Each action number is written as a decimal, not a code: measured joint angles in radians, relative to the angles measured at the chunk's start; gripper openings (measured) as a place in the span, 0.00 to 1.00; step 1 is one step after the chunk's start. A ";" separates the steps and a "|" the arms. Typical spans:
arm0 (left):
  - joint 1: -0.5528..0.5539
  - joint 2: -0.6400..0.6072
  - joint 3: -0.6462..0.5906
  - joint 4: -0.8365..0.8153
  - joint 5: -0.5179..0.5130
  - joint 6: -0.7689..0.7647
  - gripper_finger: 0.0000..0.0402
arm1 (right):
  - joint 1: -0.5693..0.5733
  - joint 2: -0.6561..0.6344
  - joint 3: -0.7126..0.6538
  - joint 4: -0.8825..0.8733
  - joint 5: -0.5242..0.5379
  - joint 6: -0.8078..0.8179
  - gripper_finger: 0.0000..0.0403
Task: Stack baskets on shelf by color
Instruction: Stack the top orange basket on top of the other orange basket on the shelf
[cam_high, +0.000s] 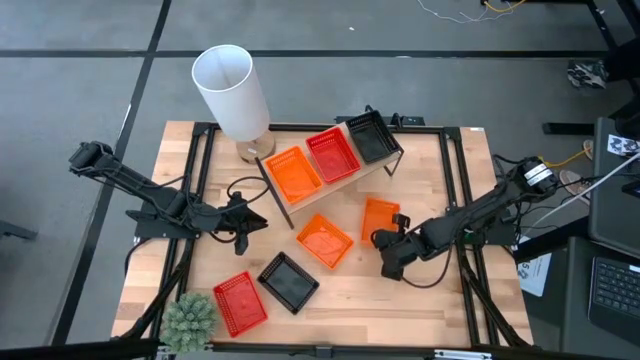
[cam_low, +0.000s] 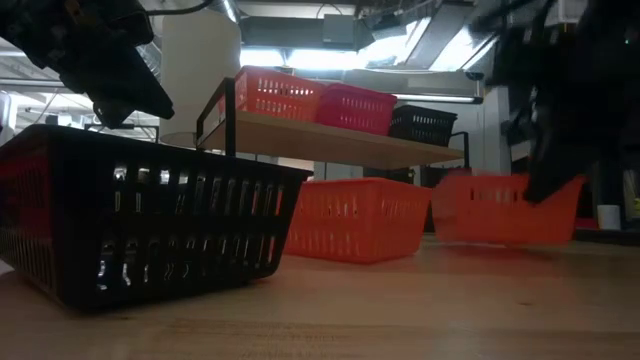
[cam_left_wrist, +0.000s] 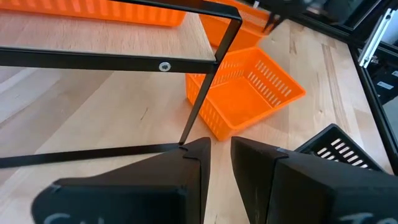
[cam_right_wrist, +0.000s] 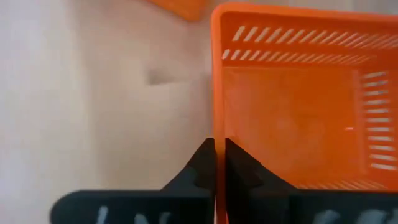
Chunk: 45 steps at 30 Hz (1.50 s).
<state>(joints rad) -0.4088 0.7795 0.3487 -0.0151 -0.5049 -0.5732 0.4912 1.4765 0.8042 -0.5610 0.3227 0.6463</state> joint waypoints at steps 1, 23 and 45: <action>0.000 0.000 0.000 0.000 0.000 0.000 0.14 | 0.012 0.000 0.027 -0.020 -0.009 0.000 0.01; 0.000 0.000 0.000 0.000 -0.007 0.009 0.14 | -0.081 0.000 0.578 0.115 0.186 -0.987 0.00; -0.300 0.000 0.000 0.202 -0.009 0.374 0.14 | -0.528 0.402 1.203 -0.323 -0.301 -1.149 0.00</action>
<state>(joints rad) -0.7086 0.7795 0.3485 0.1867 -0.5137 -0.1989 -0.0368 1.8785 2.0076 -0.8839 0.0213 -0.5030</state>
